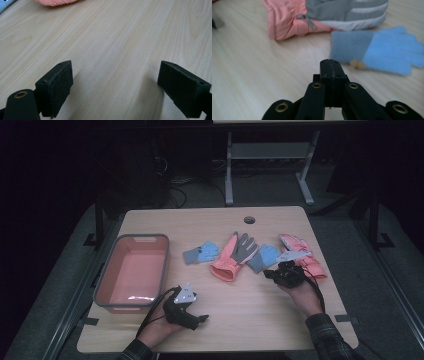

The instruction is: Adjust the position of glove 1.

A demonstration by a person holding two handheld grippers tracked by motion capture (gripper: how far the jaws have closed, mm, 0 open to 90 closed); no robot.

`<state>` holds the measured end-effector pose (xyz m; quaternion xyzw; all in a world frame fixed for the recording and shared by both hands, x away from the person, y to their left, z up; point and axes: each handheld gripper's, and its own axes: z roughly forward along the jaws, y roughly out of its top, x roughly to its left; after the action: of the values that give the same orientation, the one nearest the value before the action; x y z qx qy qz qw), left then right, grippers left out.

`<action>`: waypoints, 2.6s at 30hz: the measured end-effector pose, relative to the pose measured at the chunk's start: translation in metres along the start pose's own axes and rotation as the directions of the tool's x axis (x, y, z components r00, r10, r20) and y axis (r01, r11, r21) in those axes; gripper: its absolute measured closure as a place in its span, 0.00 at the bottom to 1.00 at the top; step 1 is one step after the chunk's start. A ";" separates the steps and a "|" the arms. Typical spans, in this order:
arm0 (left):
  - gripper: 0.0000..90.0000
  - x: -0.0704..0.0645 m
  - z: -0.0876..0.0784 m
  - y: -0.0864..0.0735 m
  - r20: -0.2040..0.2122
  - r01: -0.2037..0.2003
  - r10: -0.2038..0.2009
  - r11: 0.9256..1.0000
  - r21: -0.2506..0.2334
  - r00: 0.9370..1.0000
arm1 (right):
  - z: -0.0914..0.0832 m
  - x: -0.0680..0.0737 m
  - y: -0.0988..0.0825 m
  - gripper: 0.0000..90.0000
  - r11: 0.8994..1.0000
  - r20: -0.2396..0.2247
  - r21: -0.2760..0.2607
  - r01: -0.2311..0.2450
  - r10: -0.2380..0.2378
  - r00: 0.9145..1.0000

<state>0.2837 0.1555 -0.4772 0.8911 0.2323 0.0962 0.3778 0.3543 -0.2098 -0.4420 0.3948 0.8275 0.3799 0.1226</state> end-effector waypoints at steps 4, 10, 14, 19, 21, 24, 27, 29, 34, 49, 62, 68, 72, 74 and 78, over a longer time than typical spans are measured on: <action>0.14 0.000 0.000 0.000 0.000 0.000 0.000 1.000 0.000 1.000 | 0.008 -0.003 0.008 1.00 1.000 0.002 -0.007 -0.007 0.007 1.000; 0.14 0.000 0.000 0.000 0.000 -0.001 0.001 1.000 0.000 1.000 | 0.024 -0.015 0.021 1.00 1.000 0.028 -0.022 -0.016 0.017 0.999; 0.14 0.000 0.000 0.000 0.000 -0.001 0.001 1.000 0.001 1.000 | 0.033 -0.022 0.025 1.00 0.999 0.040 -0.026 -0.033 0.034 0.999; 0.14 0.000 0.000 0.000 0.000 0.000 0.000 1.000 0.000 1.000 | 0.042 -0.027 0.029 1.00 0.999 0.038 -0.025 -0.035 0.036 0.999; 0.14 0.000 0.000 0.000 0.000 0.000 0.000 1.000 0.000 1.000 | 0.048 -0.028 0.030 1.00 0.999 0.031 -0.024 -0.046 0.047 0.998; 0.14 0.000 0.000 0.000 0.000 0.000 0.000 1.000 0.000 1.000 | 0.056 -0.030 0.028 1.00 0.999 0.041 -0.010 -0.042 0.042 0.998; 0.14 0.000 0.000 0.000 0.000 0.000 0.000 1.000 -0.001 1.000 | 0.061 -0.031 0.026 1.00 0.998 0.039 -0.001 -0.056 0.056 0.998; 0.14 0.000 0.000 0.000 0.000 0.000 0.000 1.000 -0.001 1.000 | 0.062 -0.032 0.026 1.00 0.998 0.036 0.005 -0.060 0.060 0.998; 0.14 0.000 0.000 0.000 0.000 -0.001 0.001 1.000 0.001 1.000 | 0.061 -0.030 0.025 1.00 0.998 0.034 0.018 -0.055 0.054 0.998; 0.14 0.000 0.000 0.000 0.000 -0.001 0.001 1.000 0.000 1.000 | 0.046 -0.008 0.012 1.00 0.998 -0.005 0.060 -0.018 0.018 1.000; 0.14 0.000 0.000 0.000 0.000 -0.001 0.001 1.000 0.001 1.000 | 0.027 0.021 -0.007 1.00 0.996 -0.062 0.082 0.046 -0.041 0.997; 0.14 0.000 0.000 0.000 0.000 -0.001 0.001 1.000 0.001 1.000 | 0.016 0.038 -0.018 1.00 0.993 -0.107 0.092 0.070 -0.060 0.992; 0.14 0.000 0.000 0.000 0.001 -0.003 0.003 1.000 0.004 1.000 | 0.012 0.047 -0.023 1.00 0.992 -0.131 0.092 0.080 -0.068 0.989; 0.14 0.000 0.000 0.000 0.000 -0.001 0.001 1.000 0.002 1.000 | 0.010 0.052 -0.025 1.00 0.992 -0.142 0.096 0.086 -0.072 0.987; 0.14 0.000 0.000 0.000 0.000 0.000 0.000 1.000 -0.002 1.000 | 0.006 0.064 -0.030 1.00 0.989 -0.167 0.096 0.108 -0.091 0.982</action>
<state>0.2835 0.1556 -0.4774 0.8907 0.2321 0.0965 0.3788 0.2987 -0.1711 -0.4617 0.3263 0.8723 0.3603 0.0528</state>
